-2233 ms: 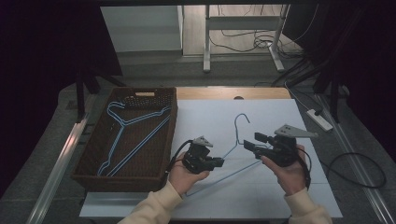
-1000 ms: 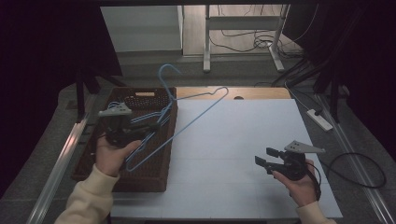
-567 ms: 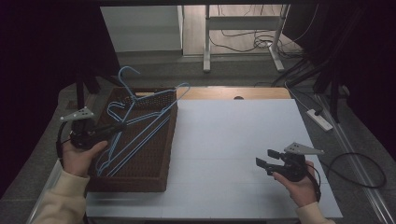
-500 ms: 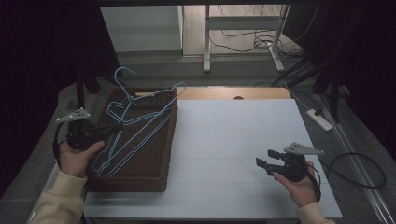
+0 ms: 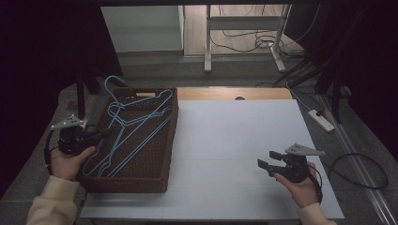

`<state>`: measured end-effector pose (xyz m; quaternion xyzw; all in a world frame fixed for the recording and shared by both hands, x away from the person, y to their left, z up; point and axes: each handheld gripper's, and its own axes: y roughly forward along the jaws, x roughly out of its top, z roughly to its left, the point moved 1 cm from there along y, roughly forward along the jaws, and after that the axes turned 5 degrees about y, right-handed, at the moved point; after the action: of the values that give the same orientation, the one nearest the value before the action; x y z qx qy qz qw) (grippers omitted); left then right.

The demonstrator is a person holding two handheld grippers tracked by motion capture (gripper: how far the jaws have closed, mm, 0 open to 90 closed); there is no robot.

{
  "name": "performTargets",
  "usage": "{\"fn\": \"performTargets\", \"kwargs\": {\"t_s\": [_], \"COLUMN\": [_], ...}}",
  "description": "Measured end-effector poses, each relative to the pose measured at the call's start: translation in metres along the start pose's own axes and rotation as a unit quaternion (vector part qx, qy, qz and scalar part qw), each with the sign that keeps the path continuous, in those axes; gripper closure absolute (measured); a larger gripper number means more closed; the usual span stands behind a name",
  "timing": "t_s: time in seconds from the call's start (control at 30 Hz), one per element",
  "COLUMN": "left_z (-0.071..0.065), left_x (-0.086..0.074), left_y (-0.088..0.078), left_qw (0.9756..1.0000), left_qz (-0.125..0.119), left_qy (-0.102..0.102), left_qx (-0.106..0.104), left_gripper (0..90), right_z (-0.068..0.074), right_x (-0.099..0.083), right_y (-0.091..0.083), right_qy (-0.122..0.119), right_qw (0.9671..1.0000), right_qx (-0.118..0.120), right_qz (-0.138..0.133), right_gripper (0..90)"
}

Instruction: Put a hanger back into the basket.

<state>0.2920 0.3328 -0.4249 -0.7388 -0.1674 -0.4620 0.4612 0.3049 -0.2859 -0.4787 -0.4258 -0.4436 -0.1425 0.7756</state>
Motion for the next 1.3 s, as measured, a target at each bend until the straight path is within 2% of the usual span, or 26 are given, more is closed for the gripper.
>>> {"fn": "performTargets", "kwargs": {"t_s": [0.17,0.4,0.53,0.6,0.63,0.67,0.7,0.77,0.8,0.83,0.93,1.07,1.2,1.3], "left_z": [0.004,-0.002,-0.001,0.0,0.0,0.0,-0.002,-0.005,-0.005,-0.007,-0.018,-0.039,-0.056,-0.071], "left_x": [-0.004,-0.009,-0.012,-0.012,-0.01,-0.01,-0.007,-0.002,-0.002,0.0,0.006,0.01,0.01,0.009], "left_y": [0.013,0.034,0.045,0.046,0.044,0.044,0.042,0.037,0.037,0.034,0.028,0.024,0.023,0.021], "left_qw": [0.9998,0.9989,0.996,0.9955,0.995,0.995,0.9935,0.9932,0.9932,0.9938,0.9968,0.9989,0.9988,0.9979], "left_qz": [0.019,0.048,0.09,0.093,0.085,0.085,0.077,0.065,0.065,0.058,0.037,0.02,0.009,-0.002], "left_qy": [-0.003,-0.002,-0.002,-0.003,-0.002,-0.002,0.006,0.009,0.009,0.011,0.023,0.037,0.047,0.052], "left_qx": [-0.002,0.003,0.004,0.017,0.052,0.052,0.084,0.096,0.096,0.094,0.067,0.021,-0.008,-0.038], "left_gripper": [86.9,86.8,86.7,86.0,71.2,59.5,50.9,34.6,30.9,30.9,27.6,26.5,26.3,26.4], "right_z": [0.001,0.001,0.001,0.001,0.001,0.001,0.001,0.001,0.001,0.001,0.001,0.001,0.001,0.001], "right_x": [0.0,0.0,0.0,0.0,0.0,0.0,0.0,0.0,0.0,0.0,0.0,0.0,0.0,0.0], "right_y": [0.0,0.0,-0.001,-0.001,-0.001,-0.001,-0.001,-0.001,-0.001,-0.001,-0.001,0.0,0.0,-0.001], "right_qy": [-0.001,-0.002,-0.001,-0.001,-0.002,-0.002,-0.003,-0.003,-0.003,-0.003,-0.002,-0.002,-0.004,-0.003], "right_qw": [1.0,1.0,1.0,1.0,1.0,1.0,1.0,1.0,1.0,1.0,1.0,1.0,1.0,1.0], "right_qx": [0.001,0.002,0.002,0.002,0.003,0.003,0.003,0.003,0.003,0.003,0.003,0.004,0.004,0.004], "right_qz": [0.0,0.001,0.0,0.0,0.0,0.0,0.0,0.0,0.0,0.0,0.0,0.002,0.002,0.001], "right_gripper": [33.9,34.0,34.0,34.0,34.0,34.0,34.1,34.0,34.0,34.0,34.0,34.0,34.0,34.0]}}
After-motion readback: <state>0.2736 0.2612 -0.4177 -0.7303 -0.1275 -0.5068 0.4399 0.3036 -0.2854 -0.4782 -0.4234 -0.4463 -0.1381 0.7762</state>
